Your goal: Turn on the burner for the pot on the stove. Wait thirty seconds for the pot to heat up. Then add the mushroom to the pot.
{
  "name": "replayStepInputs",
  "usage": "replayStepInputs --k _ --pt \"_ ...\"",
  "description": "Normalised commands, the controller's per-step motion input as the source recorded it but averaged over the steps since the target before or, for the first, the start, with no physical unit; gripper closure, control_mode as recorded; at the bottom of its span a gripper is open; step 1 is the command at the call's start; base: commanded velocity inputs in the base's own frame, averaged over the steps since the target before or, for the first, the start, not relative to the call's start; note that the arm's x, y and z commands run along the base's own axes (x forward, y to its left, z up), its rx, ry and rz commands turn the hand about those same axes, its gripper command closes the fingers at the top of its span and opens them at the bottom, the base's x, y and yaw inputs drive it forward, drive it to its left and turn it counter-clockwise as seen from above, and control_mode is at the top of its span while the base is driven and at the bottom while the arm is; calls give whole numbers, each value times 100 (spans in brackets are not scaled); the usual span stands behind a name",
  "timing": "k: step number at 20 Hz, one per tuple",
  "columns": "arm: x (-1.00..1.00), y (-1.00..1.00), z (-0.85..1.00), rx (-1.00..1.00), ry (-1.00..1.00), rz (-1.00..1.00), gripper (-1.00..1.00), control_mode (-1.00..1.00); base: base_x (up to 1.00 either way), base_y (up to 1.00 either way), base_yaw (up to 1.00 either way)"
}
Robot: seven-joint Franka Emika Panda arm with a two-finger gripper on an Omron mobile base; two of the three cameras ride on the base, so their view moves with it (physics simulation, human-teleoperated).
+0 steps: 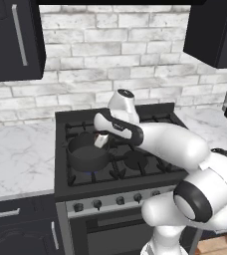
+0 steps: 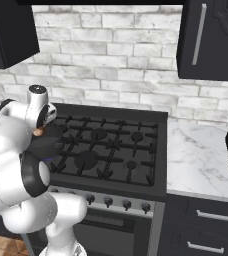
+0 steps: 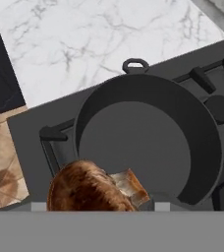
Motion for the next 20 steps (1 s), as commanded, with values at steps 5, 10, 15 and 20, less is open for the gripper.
replayStepInputs --k 5,10,15,20 --pt "14 1 -17 -1 3 0 100 -100 0 0 0" --pt "11 7 -13 -2 7 0 100 -100 0 0 0" --pt "13 14 -13 -4 3 0 100 -100 0 0 0" --pt "14 15 -15 -5 0 0 100 -100 0 0 0"
